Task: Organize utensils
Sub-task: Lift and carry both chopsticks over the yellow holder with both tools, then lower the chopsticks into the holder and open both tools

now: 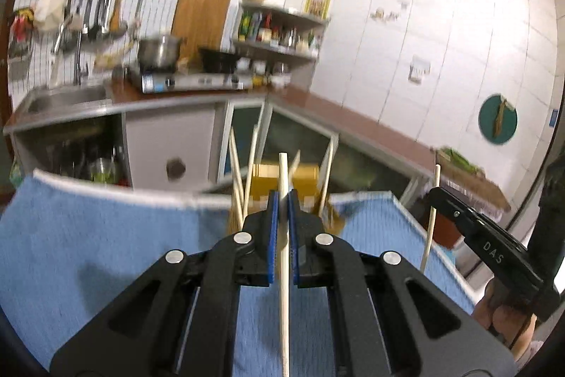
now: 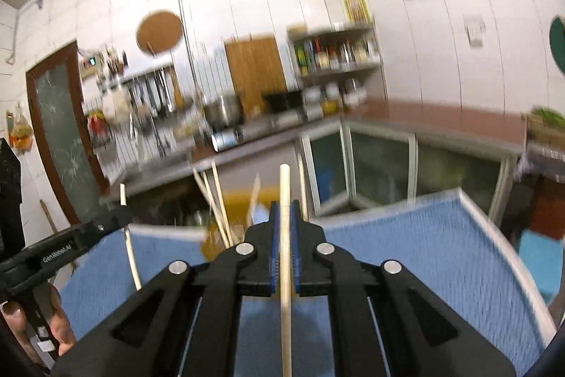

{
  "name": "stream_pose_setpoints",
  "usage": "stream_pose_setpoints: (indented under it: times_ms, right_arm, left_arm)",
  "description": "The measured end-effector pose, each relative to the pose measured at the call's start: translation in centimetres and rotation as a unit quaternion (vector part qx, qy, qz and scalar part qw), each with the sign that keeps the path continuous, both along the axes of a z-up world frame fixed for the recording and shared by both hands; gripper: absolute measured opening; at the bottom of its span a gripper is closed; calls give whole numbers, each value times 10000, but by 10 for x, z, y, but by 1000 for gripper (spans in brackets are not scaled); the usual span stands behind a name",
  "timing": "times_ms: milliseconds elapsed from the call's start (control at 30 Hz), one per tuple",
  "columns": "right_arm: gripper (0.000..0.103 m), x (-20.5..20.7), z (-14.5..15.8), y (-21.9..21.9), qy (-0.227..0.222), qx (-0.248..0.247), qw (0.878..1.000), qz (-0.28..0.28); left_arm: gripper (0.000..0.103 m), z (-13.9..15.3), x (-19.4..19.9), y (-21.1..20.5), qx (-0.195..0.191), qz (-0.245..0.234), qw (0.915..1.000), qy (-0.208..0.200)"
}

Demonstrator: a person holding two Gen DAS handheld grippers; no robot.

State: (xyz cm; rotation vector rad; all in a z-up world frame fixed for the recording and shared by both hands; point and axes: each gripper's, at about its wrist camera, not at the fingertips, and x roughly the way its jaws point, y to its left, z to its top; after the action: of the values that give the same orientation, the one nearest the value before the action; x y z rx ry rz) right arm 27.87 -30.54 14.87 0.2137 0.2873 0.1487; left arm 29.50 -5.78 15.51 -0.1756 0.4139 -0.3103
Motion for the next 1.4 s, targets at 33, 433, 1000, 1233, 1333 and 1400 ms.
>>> stream_pose_setpoints:
  times_ms: [33, 433, 1000, 1233, 1333, 1400]
  right_arm:
    - [6, 5, 12, 3, -207, -30, 9998, -13]
    - [6, 53, 54, 25, -1731, 78, 9845, -289]
    - [6, 90, -3, 39, -1917, -238, 9805, -360]
    - [6, 91, -22, 49, -1583, -894, 9829, -282]
    - [6, 89, -29, 51, -1429, -1028, 9840, -255]
    - [7, 89, -33, 50, -1300, -1026, 9859, -249]
  left_arm:
    - [4, 9, 4, 0, -22, 47, 9999, -136]
    - [4, 59, 66, -18, 213, 561, 9835, -1707]
    - [4, -34, 101, -43, 556, 501, 9802, -1831]
    - [4, -57, 107, -43, 769, 434, 9862, -1400]
    - [4, -67, 106, -37, 720, 426, 9899, -1145]
    - [5, -73, 105, -33, 669, 446, 9921, -965]
